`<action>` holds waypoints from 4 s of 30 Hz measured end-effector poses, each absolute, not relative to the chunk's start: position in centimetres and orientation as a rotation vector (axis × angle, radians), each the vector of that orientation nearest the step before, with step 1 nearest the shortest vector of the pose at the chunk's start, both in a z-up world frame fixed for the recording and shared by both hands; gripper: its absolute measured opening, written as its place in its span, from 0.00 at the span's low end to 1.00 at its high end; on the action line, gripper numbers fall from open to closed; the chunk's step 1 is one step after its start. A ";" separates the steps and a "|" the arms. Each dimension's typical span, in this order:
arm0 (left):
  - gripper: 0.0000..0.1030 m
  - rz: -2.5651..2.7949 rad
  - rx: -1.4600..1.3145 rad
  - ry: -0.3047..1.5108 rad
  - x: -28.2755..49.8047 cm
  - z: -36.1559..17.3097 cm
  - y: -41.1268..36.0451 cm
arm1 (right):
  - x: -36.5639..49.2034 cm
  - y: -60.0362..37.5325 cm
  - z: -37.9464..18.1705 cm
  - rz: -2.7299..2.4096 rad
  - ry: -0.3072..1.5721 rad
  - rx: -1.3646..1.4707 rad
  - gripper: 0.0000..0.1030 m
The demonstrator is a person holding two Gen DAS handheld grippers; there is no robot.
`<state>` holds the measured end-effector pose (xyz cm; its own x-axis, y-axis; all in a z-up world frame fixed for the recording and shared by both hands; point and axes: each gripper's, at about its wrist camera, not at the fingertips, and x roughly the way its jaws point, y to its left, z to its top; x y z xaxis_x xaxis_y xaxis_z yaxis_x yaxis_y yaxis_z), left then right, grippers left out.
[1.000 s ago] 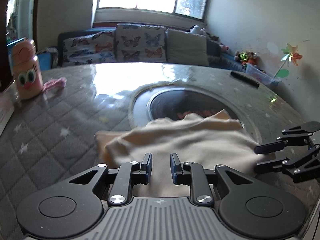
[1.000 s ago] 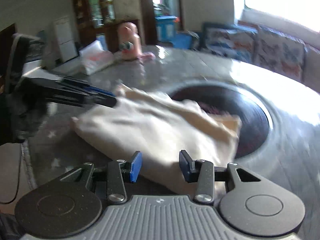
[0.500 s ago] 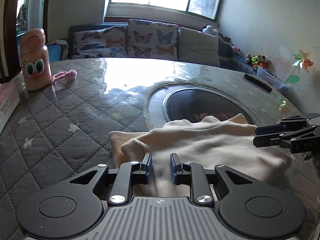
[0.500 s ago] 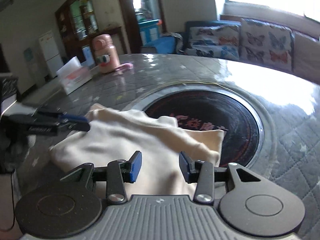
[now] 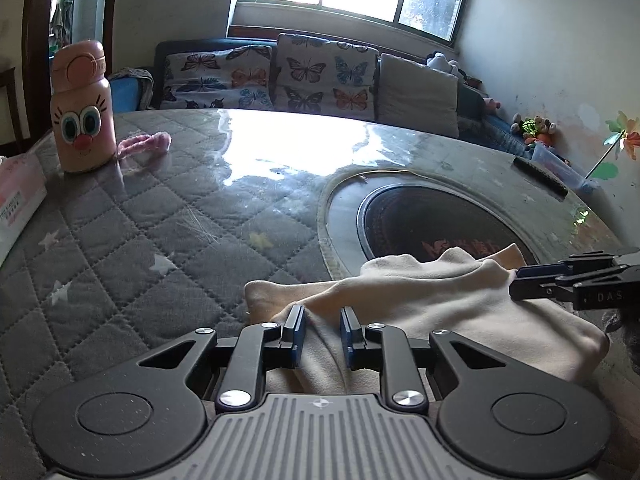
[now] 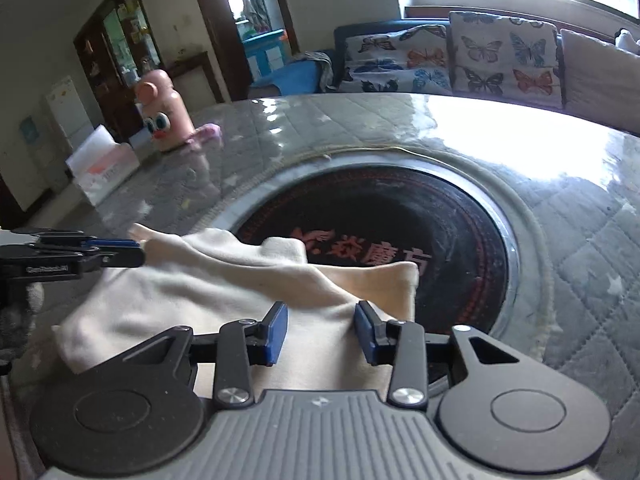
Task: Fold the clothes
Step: 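Push the folded shirt edges inward with both open grippers, then grasp the cream shirt bundle edge with the left gripper and lift it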
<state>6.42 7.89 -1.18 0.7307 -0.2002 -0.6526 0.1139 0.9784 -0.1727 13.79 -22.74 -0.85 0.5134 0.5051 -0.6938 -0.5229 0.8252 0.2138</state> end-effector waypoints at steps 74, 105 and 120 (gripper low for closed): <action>1.00 0.023 -0.070 0.783 -1.4 -0.9 9.1 | 1.6 -9.6 -0.2 0.808 0.595 -0.464 0.78; 0.83 -0.056 -0.604 0.834 2.4 -0.9 12.3 | -0.1 -5.0 0.5 0.982 0.511 -0.513 0.11; 0.44 -0.139 -0.790 0.900 4.5 -2.1 11.6 | 0.8 -8.1 2.2 1.000 0.493 -0.382 0.10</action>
<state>4.54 11.65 -2.09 0.6335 -0.4218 -0.6487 -0.2065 0.7157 -0.6671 0.79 -8.08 2.22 0.4475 0.7000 -0.5565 -0.8676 0.4906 -0.0806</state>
